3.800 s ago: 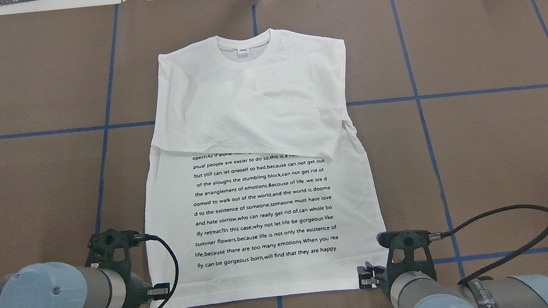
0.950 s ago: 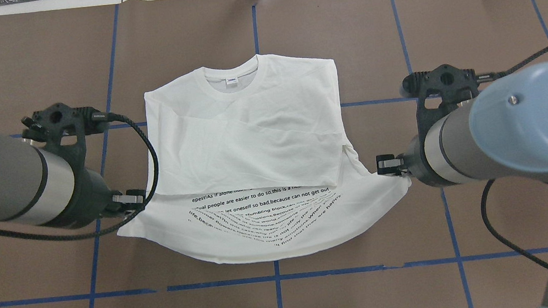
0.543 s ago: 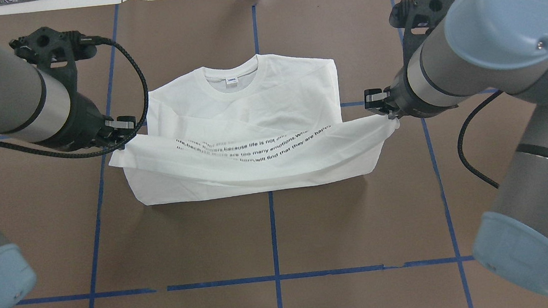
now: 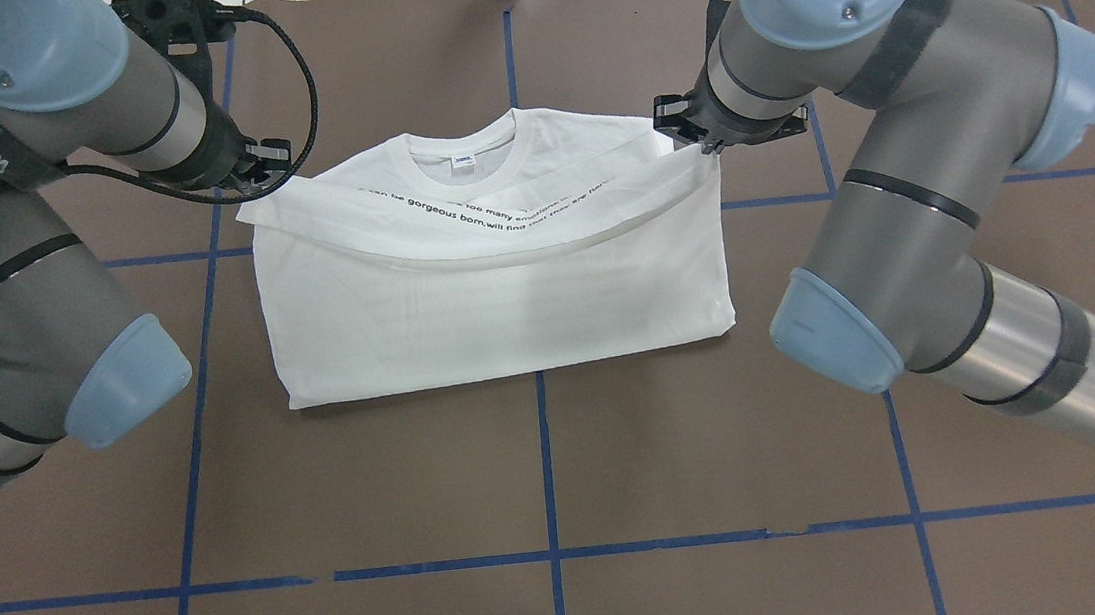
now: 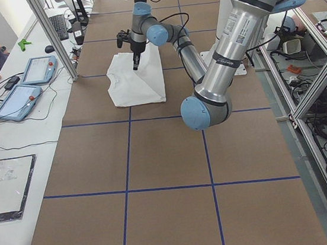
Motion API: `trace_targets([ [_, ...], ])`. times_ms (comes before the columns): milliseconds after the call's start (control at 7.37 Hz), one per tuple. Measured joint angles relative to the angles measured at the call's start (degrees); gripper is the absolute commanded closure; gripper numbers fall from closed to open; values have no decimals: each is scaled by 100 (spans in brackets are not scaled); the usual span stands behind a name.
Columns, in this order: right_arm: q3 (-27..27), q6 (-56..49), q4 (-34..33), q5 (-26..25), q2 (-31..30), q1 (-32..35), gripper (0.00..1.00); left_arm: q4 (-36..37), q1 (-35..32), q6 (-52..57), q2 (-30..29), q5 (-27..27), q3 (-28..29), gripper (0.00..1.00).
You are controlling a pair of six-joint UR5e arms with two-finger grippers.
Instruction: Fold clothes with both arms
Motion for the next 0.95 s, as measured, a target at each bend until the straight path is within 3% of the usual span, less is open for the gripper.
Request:
trace_targets([
  [271, -1283, -161, 933, -77, 296, 52, 100, -1116, -52, 156, -115, 32, 1207, 100],
  [407, -1747, -233, 1282, -142, 356, 62, 100, -1558, -52, 204, -237, 35, 1779, 84],
  [543, -2063, -265, 1525, -190, 397, 66, 22, -1862, -54, 301, -300, 36, 2166, 1],
  [679, -2240, -276, 1665, -209, 417, 68, 1, -2039, -54, 406, -300, 34, 2344, 0],
  [950, -2307, -281, 1736, -159, 451, 69, 0, -2172, -56, 488, -151, 0, 2224, 0],
])
